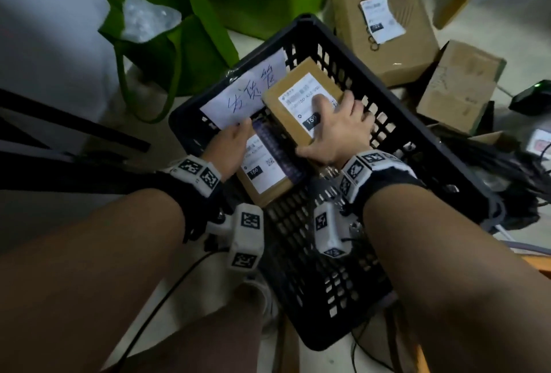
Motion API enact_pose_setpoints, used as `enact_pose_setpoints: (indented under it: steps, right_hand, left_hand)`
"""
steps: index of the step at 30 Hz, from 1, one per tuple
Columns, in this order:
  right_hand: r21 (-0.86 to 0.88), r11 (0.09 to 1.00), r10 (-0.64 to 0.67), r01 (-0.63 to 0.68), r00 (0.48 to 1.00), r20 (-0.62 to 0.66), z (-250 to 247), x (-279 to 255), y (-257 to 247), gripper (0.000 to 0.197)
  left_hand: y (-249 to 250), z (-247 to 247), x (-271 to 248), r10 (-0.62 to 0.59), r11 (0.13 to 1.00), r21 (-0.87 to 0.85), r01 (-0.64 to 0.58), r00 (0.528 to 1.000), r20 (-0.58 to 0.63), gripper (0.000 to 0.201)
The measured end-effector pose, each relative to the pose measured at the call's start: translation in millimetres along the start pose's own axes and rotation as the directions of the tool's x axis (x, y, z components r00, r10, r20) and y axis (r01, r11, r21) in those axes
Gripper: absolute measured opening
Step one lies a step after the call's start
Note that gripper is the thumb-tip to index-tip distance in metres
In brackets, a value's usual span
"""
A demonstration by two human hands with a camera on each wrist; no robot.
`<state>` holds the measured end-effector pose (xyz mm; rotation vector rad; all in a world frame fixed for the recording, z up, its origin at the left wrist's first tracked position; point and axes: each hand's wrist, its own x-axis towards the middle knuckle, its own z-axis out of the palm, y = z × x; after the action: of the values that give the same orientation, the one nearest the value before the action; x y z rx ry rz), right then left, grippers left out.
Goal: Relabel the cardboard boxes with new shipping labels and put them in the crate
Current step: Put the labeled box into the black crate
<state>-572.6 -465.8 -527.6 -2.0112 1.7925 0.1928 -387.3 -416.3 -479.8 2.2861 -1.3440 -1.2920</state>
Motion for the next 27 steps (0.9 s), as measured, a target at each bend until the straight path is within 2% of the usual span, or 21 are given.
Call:
enact_pose_setpoints:
  steps: [3,7,9,11,13,16,18,22,27]
  right_hand:
    - [-0.061,0.998,-0.009,0.010,1.000,0.011,13,5,2,0.095]
    - [-0.008,1.000,0.028,-0.027,0.988,0.150,35,14,-7,0.100]
    - [0.095,0.986,0.107,-0.138,0.955,0.277,47,13,-8,0.090]
    - [0.270,0.928,0.157,-0.257,0.926,0.344,54,12,-2,0.076]
    - [0.384,0.885,0.143,-0.265,0.938,0.317,54,13,2,0.067]
    - [0.448,0.874,0.079,-0.187,0.965,0.249,52,19,6,0.062]
    - [0.433,0.883,0.064,-0.182,0.960,0.273,52,24,10,0.063]
    - [0.230,0.960,0.062,-0.160,0.922,0.382,38,27,11,0.061]
    - [0.158,0.987,-0.030,-0.019,0.952,0.305,-8,8,4,0.045]
  left_hand:
    - [-2,9,7,0.025,0.999,-0.025,-0.025,1.000,0.003,0.058]
    - [-7,14,15,-0.003,0.999,-0.048,0.003,1.000,-0.003,0.058]
    - [-12,11,19,-0.021,0.998,-0.062,0.020,1.000,-0.016,0.057]
    - [-15,8,20,-0.038,0.996,-0.086,0.036,0.999,-0.015,0.056]
    - [-16,6,20,-0.049,0.995,-0.084,0.047,0.999,-0.020,0.060]
    - [-11,6,22,-0.022,0.997,-0.070,0.019,0.999,-0.048,0.057]
    - [-6,6,23,-0.010,0.999,-0.041,0.008,0.999,-0.052,0.060]
    - [-2,6,20,-0.008,1.000,-0.030,0.006,0.999,-0.053,0.062]
    - [17,-3,-4,0.007,1.000,-0.015,-0.008,0.996,-0.087,0.058]
